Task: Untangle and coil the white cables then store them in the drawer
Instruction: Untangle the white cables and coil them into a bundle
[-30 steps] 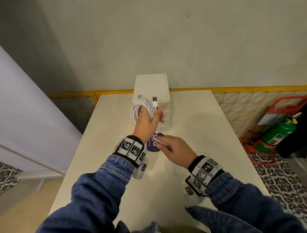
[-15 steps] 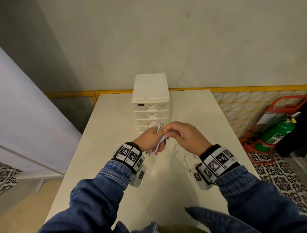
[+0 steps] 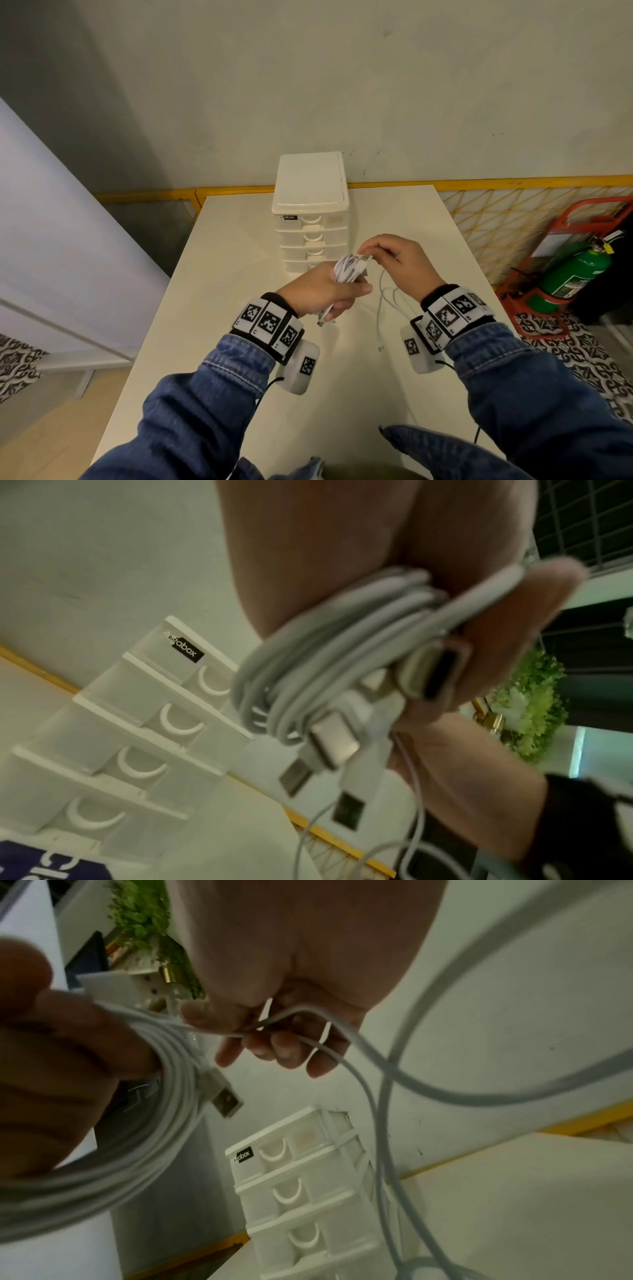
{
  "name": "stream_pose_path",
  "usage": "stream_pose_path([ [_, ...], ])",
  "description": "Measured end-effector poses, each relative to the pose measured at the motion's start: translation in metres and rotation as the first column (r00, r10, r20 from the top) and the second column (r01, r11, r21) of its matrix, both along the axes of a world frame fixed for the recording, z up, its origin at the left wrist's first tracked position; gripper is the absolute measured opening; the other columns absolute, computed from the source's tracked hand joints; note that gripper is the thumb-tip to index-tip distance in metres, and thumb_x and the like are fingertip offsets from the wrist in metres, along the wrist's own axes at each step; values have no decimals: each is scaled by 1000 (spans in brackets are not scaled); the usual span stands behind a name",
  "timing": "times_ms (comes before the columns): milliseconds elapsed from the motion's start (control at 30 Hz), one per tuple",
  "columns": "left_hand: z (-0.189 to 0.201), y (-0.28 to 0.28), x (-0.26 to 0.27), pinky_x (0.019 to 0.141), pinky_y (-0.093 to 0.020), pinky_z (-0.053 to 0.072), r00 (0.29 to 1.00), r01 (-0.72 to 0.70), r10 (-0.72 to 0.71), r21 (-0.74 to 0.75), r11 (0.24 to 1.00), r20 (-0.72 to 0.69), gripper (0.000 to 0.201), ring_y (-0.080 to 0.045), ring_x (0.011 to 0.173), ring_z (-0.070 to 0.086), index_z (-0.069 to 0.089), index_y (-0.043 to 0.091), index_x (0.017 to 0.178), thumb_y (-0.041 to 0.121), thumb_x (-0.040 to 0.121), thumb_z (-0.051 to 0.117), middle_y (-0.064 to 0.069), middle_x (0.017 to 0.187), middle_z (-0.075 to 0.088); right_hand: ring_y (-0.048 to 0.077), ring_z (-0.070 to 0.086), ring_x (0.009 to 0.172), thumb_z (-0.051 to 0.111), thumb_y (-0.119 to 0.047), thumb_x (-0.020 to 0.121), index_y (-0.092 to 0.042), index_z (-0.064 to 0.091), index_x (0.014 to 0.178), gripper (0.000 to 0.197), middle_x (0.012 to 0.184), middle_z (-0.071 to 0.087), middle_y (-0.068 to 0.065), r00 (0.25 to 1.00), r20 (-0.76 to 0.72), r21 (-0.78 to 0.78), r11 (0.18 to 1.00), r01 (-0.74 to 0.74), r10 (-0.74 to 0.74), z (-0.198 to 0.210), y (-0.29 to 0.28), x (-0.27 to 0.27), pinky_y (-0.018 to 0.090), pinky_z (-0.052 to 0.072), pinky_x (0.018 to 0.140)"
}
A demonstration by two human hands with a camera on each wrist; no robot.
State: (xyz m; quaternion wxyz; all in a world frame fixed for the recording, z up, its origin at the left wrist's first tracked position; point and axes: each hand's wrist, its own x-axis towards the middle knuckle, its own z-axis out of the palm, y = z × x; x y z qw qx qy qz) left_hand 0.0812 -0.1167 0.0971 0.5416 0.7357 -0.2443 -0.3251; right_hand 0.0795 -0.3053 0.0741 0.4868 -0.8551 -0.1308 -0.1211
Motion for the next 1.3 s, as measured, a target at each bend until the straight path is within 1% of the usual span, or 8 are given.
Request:
stream_pose_path([
  [133,9,-2,-2,49,-29,41,999,-41,41,-33,999,18,13,-16,34,45,57,10,79,15,91,60,1,40,49,-2,55,67,43,-26,91,-12,65,90,26,71,61,-18,1000,1,35,999,28,-28,-9,1,-2,7,37,65],
  [267,15,-3,-6,40,-19,35,998,-58,55,-156,986,-24,17,-13,32,35,58,13,81,21,95,54,-4,44,37,6,46,58,39,-39,92,-44,54,73,25,58,51,-11,999,-19,31,998,51,-51,-13,4,-3,22,38,60],
  [400,18,-2,-4,35,-17,29,990,-85,51,-260,962,-134,29,-9,31,30,51,7,85,35,96,46,2,45,32,11,51,64,39,-20,98,-20,57,87,22,66,54,-8,998,-9,6,998,70,-70,-16,8,-3,26,42,67],
  [633,28,-2,-4,35,-14,26,973,-106,13,-398,911,-229,31,-8,27,30,48,9,80,34,95,39,4,41,34,25,60,78,37,-14,96,-5,56,102,22,89,66,12,997,-17,-159,985,72,-75,-27,15,0,34,46,72],
  [867,44,5,1,33,-15,30,983,-91,-5,-507,857,-186,31,-8,27,32,49,9,79,35,94,43,5,42,36,16,63,72,41,-10,95,-23,56,99,20,95,59,-11,987,-137,-83,994,74,-85,-50,11,-6,18,44,68],
  [967,52,13,9,32,-16,30,984,-134,36,-587,799,-176,30,-7,27,32,49,9,80,35,93,44,6,42,38,18,60,62,44,-11,95,-23,61,108,24,104,59,-1,971,-211,-17,994,109,-110,-63,4,-13,25,49,60],
  [1133,53,28,18,33,-15,30,972,-235,180,-587,775,-151,29,-8,28,31,49,9,79,31,95,39,5,42,35,10,55,71,57,-29,89,-22,67,90,12,91,63,1,951,-253,-106,982,154,-176,-74,-8,-23,27,43,72],
  [1300,50,35,21,33,-17,27,944,-320,307,-585,746,-124,30,-9,29,30,49,9,78,34,94,42,4,42,35,14,59,93,26,-87,67,-21,73,80,82,100,57,-7,932,-258,-348,925,155,-253,-96,-22,-32,40,46,88],
])
